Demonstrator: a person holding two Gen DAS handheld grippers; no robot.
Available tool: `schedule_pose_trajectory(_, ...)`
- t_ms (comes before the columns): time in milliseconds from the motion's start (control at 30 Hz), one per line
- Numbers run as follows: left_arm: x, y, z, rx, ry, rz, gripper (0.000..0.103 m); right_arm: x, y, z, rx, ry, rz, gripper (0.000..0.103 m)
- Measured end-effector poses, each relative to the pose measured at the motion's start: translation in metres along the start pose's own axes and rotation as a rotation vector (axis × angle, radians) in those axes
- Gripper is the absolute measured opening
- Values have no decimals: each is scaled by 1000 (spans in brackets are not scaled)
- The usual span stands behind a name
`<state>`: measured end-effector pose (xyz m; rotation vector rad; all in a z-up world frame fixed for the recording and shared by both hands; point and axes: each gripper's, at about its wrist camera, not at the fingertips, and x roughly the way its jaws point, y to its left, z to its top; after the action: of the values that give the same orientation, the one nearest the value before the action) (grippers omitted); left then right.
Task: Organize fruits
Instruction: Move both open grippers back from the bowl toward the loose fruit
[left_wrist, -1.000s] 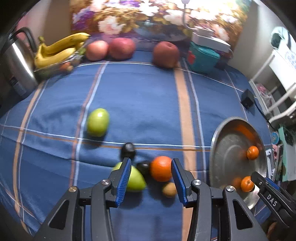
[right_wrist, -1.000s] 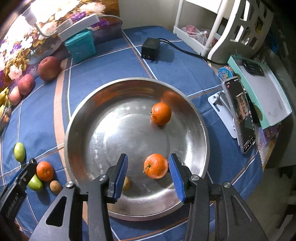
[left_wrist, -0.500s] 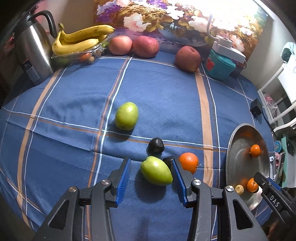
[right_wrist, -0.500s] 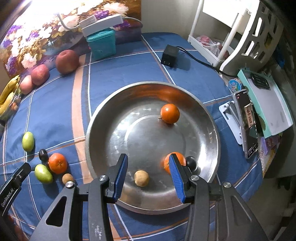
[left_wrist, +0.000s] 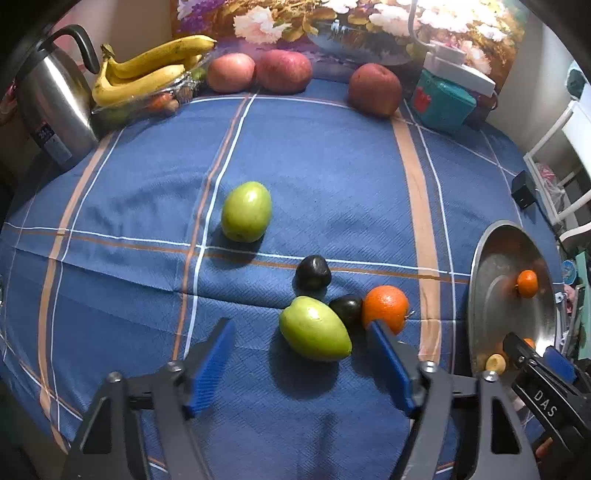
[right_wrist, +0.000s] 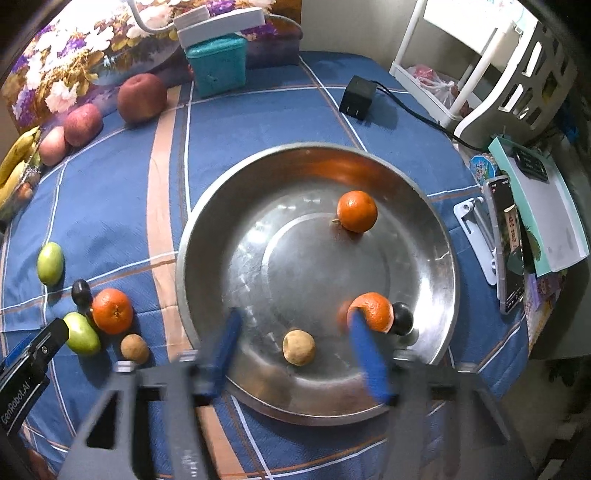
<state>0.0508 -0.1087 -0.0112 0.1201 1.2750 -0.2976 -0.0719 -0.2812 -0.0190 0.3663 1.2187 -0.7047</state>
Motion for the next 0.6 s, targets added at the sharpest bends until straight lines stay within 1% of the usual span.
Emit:
schedule_pose_trajectory(133, 2, -1, 0, 12, 0, 20, 85, 4, 0, -1, -14, 0, -28, 77)
schedule_pose_trajectory(200, 3, -1, 0, 17, -1, 31, 89, 6, 1, -2, -20, 4, -32, 77)
schedule_pose_trajectory(367, 3, -2, 1, 26, -9, 44, 94, 8, 2, -1, -27, 5, -28, 79)
schedule_pose_trajectory(433, 3, -2, 2, 29, -14, 52, 98, 8, 3, -1, -29, 3, -27, 80)
schedule_pose_trajectory(467, 2, -1, 2, 27, -22, 59, 103, 8, 3, -1, -30, 1, -27, 81)
schedule_pose_trajectory(533, 1, 1, 2, 25, -39, 68, 103, 7, 3, -1, -31, -4, -25, 81)
schedule_pose_trajectory(600, 0, 3, 2, 19, -43, 71, 103, 6, 2, -1, -33, -12, -25, 87)
